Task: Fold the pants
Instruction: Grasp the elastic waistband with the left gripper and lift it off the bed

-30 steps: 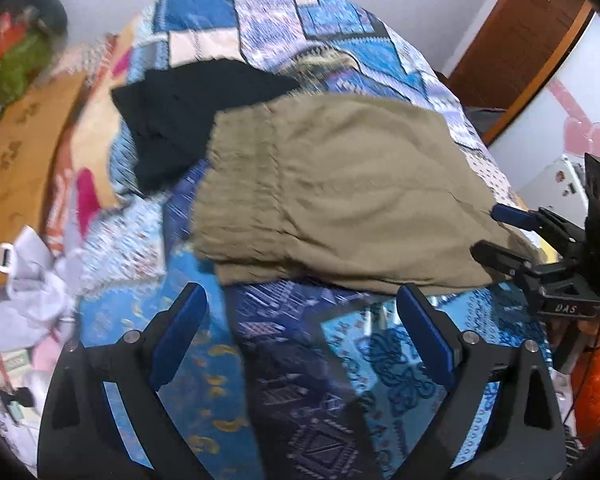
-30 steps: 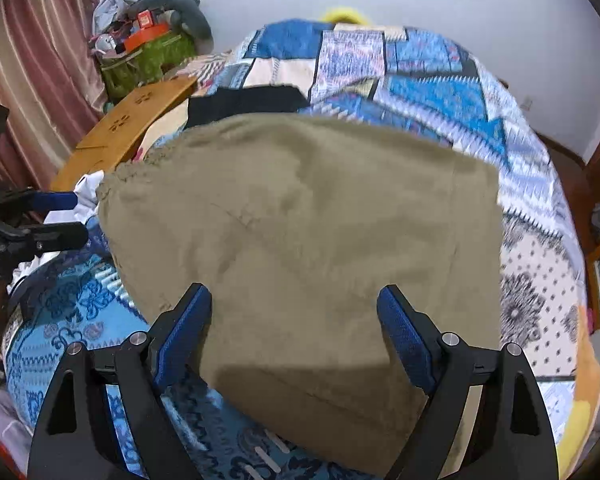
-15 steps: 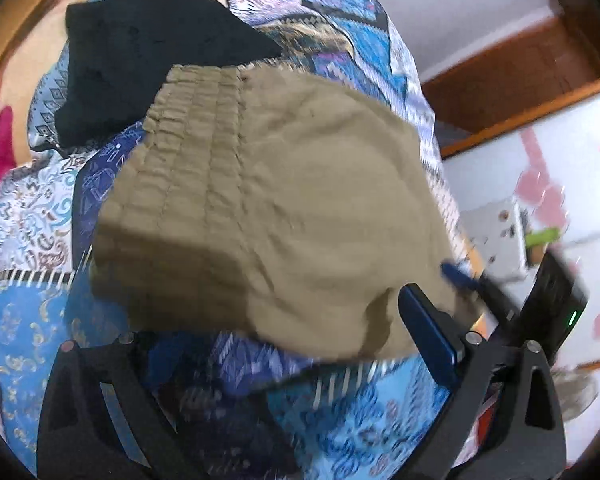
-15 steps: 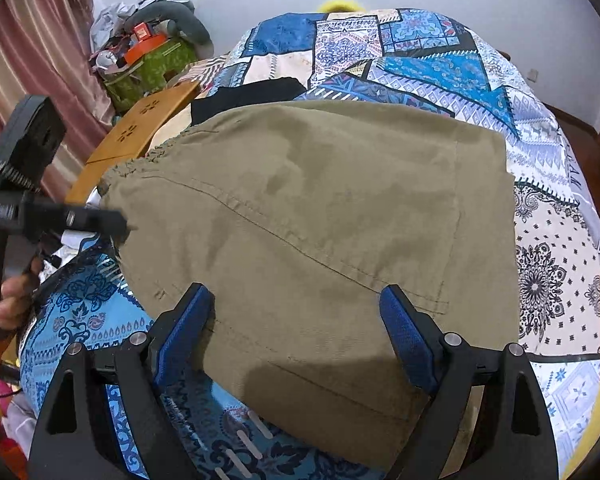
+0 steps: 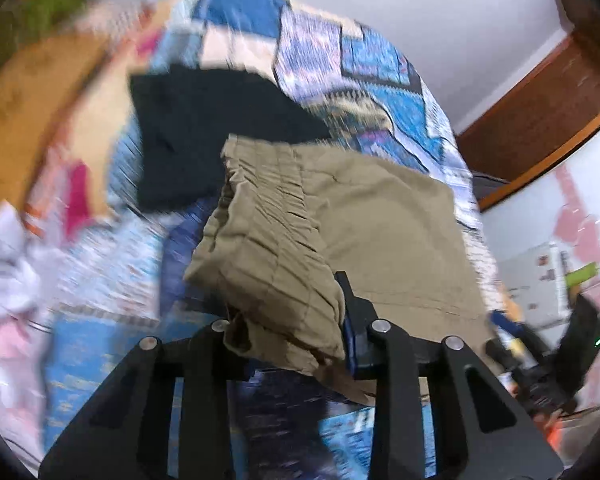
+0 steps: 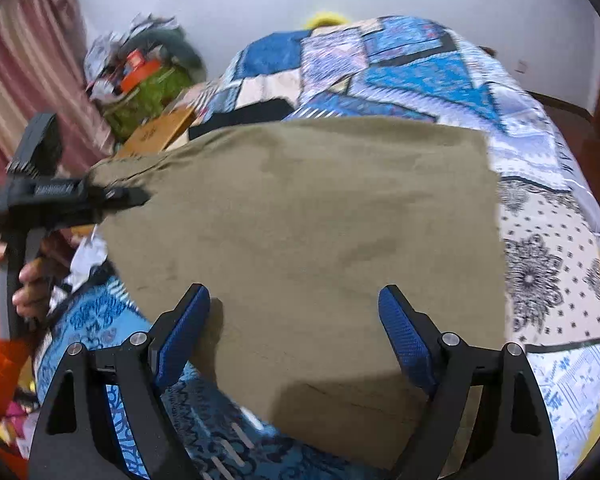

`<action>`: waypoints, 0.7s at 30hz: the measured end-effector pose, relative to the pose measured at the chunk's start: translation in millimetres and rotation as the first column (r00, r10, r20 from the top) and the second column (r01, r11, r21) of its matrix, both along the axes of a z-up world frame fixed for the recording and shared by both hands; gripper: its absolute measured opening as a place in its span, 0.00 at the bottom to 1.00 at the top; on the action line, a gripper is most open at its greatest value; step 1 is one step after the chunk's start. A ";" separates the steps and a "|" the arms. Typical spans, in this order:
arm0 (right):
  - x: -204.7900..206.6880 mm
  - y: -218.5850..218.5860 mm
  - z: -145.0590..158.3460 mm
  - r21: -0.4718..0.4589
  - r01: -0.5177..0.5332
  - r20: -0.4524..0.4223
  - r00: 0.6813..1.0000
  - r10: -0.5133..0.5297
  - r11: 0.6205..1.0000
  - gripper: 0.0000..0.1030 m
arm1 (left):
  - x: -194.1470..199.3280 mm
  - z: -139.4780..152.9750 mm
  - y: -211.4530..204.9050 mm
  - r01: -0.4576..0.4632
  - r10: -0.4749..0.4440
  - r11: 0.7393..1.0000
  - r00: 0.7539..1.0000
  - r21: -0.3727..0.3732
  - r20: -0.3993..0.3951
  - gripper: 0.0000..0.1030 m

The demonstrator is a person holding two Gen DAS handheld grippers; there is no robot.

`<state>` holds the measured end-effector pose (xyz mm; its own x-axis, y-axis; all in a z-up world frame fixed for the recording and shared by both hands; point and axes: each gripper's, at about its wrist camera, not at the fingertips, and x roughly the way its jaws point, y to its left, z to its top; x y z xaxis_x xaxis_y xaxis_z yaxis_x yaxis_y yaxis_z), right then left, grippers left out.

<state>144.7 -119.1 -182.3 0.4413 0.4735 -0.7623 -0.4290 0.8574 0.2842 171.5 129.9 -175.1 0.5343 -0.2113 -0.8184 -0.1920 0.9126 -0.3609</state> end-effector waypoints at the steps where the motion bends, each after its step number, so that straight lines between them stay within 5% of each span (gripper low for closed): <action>1: -0.2 -4.5 1.5 -0.004 0.016 0.004 1.000 -0.016 1.000 0.82 | -6.2 9.9 -0.7 -0.011 0.009 0.998 1.000 0.067 0.025 0.31; 3: -2.3 -10.9 3.2 -0.025 0.033 0.015 0.999 -0.033 0.999 0.82 | -13.1 24.1 -3.5 -0.029 0.018 0.985 0.998 0.170 0.064 0.31; 7: -8.8 -19.5 0.7 -0.085 0.034 0.026 0.999 -0.032 0.996 0.82 | -26.7 60.3 -22.6 -0.085 0.001 0.890 0.983 0.447 0.185 0.31; 10: -16.9 -26.5 -3.5 -0.104 0.030 0.019 0.999 -0.029 0.994 0.82 | -31.7 80.6 -38.2 -0.095 -0.052 0.838 0.966 0.537 0.253 0.29; 16: -17.8 -31.0 -11.6 -0.079 0.033 -0.002 0.999 -0.034 0.996 0.82 | -21.8 101.0 -79.7 0.017 -0.197 0.843 0.940 0.537 0.280 0.27; 21: -17.5 -31.6 -13.1 -0.058 0.040 -0.006 0.999 -0.040 0.998 0.82 | -4.1 102.9 -118.3 0.175 -0.313 0.871 0.918 0.460 0.245 0.25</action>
